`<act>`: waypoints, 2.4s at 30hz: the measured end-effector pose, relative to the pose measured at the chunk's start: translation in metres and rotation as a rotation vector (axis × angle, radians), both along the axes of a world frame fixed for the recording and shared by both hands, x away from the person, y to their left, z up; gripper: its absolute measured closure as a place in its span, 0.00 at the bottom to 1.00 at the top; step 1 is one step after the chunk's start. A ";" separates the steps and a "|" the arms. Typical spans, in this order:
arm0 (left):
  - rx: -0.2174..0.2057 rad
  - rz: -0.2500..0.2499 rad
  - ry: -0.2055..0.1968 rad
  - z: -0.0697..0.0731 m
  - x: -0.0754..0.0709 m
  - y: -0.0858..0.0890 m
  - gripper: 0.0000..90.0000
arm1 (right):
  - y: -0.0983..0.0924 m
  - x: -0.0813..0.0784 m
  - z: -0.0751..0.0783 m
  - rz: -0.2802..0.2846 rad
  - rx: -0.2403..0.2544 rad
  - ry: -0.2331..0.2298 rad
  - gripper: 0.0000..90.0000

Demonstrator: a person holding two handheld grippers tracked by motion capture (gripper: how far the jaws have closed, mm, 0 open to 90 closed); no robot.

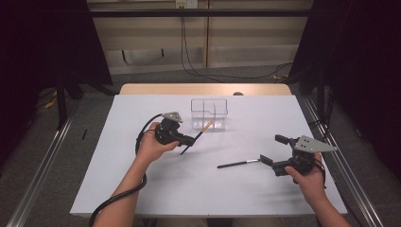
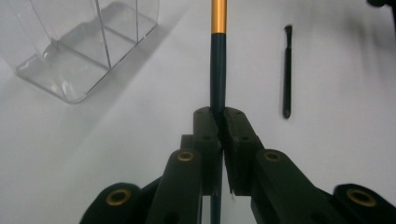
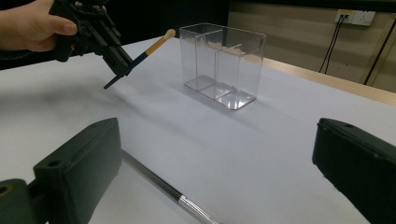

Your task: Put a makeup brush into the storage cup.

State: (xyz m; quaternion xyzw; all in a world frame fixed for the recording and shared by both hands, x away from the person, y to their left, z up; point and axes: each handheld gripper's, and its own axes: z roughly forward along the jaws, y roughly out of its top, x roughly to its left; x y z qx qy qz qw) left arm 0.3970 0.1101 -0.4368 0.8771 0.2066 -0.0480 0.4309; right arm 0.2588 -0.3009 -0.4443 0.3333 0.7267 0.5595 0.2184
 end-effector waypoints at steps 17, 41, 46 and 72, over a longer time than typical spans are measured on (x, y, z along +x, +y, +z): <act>-0.305 0.018 0.001 0.002 -0.011 0.003 0.94 | 0.012 0.005 0.005 0.004 0.018 0.015 0.01; -0.420 0.011 -0.020 -0.002 -0.021 -0.013 0.94 | 0.040 0.037 0.016 0.022 0.114 0.087 0.00; -0.422 0.008 -0.022 -0.002 -0.022 -0.014 0.94 | 0.048 0.041 0.020 0.029 0.117 0.075 0.00; -0.441 -0.011 -0.066 0.002 -0.028 -0.019 0.94 | 0.088 0.062 0.033 0.072 0.142 0.065 0.09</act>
